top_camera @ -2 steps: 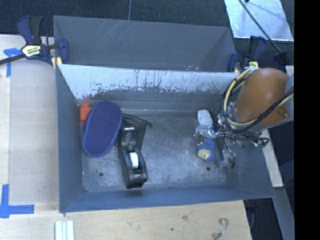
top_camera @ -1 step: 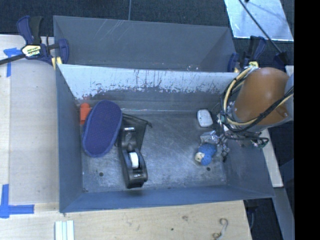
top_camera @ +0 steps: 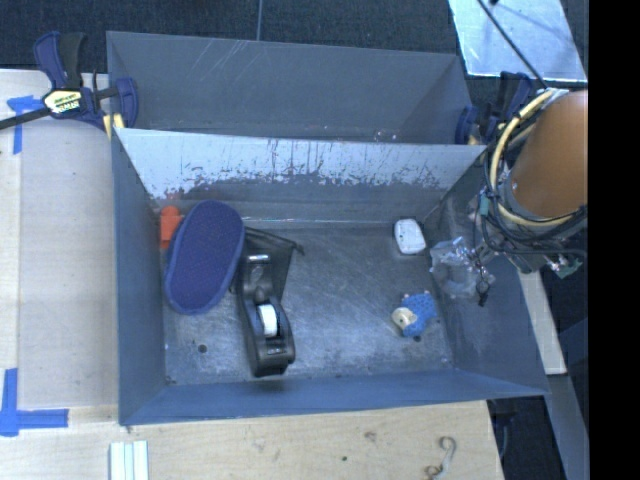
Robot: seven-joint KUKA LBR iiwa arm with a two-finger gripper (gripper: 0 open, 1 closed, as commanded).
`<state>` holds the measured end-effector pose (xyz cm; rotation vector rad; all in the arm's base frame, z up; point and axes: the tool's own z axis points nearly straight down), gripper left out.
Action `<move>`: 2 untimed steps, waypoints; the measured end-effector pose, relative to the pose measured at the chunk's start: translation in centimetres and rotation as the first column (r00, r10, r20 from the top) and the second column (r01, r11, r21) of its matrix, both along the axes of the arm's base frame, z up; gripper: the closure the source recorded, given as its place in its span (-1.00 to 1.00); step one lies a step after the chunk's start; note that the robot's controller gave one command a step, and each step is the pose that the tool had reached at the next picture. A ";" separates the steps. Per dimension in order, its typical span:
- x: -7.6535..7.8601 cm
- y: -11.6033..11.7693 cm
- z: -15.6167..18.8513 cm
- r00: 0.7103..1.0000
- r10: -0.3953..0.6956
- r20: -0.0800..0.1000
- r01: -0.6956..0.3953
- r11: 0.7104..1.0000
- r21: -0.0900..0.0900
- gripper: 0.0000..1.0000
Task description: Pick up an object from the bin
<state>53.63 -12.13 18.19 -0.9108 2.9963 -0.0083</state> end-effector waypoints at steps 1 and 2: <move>-0.1 0.0 -0.5 1.000 -0.001 -0.008 0.001 1.000 0.003 -1.00; -0.8 -0.1 -11.6 0.997 -0.075 -0.015 0.075 0.997 0.004 -1.00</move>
Offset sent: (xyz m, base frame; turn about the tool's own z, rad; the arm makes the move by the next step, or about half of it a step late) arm 0.0000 0.0000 0.0000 0.0000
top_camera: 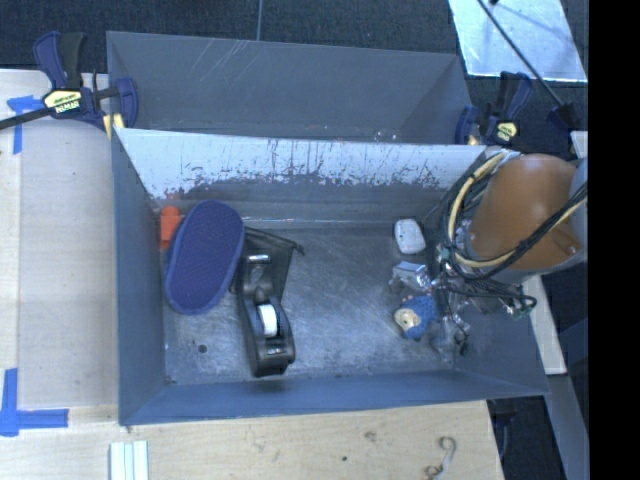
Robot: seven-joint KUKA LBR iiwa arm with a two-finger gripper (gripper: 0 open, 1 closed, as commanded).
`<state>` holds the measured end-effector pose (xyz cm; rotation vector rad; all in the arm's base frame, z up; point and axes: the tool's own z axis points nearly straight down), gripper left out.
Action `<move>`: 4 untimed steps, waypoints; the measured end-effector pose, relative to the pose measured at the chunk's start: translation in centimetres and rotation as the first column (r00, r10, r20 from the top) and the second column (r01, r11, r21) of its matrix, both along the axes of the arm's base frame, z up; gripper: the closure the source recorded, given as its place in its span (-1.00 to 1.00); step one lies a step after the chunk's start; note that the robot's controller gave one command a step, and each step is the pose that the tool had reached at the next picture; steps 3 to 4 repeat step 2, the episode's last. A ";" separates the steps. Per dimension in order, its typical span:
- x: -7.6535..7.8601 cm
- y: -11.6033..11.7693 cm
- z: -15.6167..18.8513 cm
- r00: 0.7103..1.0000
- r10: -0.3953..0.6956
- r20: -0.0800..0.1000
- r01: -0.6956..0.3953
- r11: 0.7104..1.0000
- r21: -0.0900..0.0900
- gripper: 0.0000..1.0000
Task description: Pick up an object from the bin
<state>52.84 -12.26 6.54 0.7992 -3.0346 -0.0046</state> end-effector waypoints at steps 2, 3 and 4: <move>0.6 2.5 15.6 0.999 0.031 0.016 -0.031 1.000 -0.004 1.00; 0.6 2.5 15.6 0.999 0.031 0.016 -0.031 1.000 -0.004 1.00; 0.6 2.5 15.6 0.999 0.031 0.016 -0.031 1.000 -0.004 1.00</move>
Offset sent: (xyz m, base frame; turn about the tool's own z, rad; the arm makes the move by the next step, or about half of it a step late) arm 0.0000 0.0000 0.0000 0.0000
